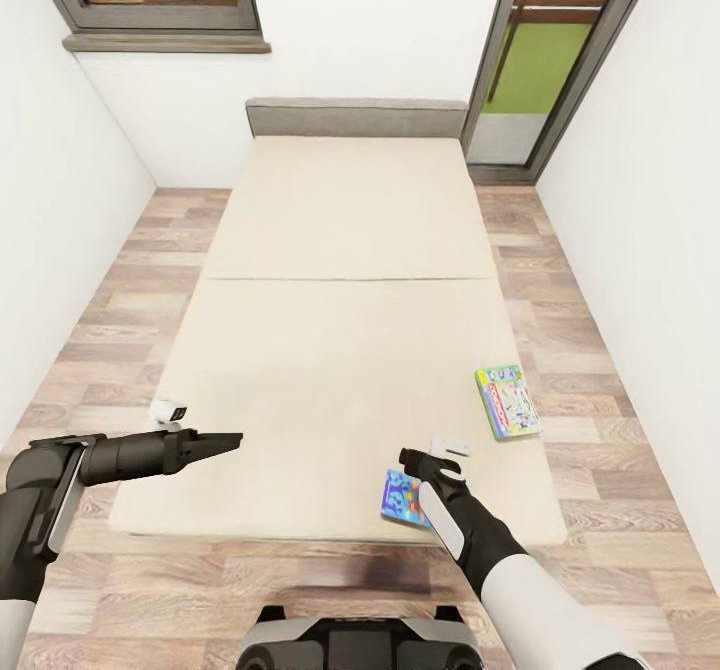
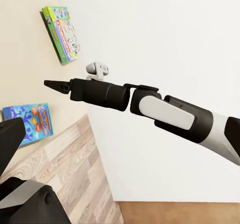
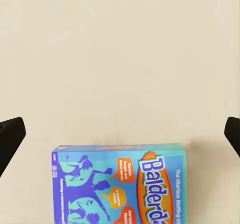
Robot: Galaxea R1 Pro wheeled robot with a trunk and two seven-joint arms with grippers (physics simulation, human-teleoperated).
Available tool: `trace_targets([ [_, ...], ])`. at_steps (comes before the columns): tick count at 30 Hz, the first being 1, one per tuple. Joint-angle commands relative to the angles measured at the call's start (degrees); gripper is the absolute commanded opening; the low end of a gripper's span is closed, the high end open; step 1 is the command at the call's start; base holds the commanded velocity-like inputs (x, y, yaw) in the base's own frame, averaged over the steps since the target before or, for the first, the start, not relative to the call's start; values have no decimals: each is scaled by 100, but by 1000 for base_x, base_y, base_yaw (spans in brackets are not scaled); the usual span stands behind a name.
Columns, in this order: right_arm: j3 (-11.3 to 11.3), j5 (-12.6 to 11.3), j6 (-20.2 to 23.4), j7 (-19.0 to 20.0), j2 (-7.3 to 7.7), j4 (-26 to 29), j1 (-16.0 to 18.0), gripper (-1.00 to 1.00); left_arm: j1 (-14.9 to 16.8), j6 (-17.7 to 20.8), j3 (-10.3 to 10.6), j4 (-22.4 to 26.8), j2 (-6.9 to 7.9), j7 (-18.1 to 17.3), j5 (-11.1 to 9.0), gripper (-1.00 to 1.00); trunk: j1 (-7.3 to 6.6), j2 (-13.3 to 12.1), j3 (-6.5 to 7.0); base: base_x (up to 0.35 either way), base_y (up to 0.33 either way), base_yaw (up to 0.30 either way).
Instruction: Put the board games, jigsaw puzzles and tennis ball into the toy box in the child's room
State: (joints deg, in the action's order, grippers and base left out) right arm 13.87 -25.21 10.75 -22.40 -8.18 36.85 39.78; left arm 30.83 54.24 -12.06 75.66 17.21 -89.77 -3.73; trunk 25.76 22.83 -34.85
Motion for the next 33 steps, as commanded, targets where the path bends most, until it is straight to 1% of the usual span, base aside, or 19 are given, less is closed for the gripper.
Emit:
trace_targets([
  [1, 26, -36, 23, -47, 6, 9, 3, 100, 2, 61, 1, 1, 2, -23, 3, 100, 3, 9, -17, 0, 0, 0],
  [33, 13, -27, 8, -46, -1, 6, 21, 100, 2, 61, -6, -7, 9, -23, 3, 100, 3, 9, -318, 0, 0, 0],
])
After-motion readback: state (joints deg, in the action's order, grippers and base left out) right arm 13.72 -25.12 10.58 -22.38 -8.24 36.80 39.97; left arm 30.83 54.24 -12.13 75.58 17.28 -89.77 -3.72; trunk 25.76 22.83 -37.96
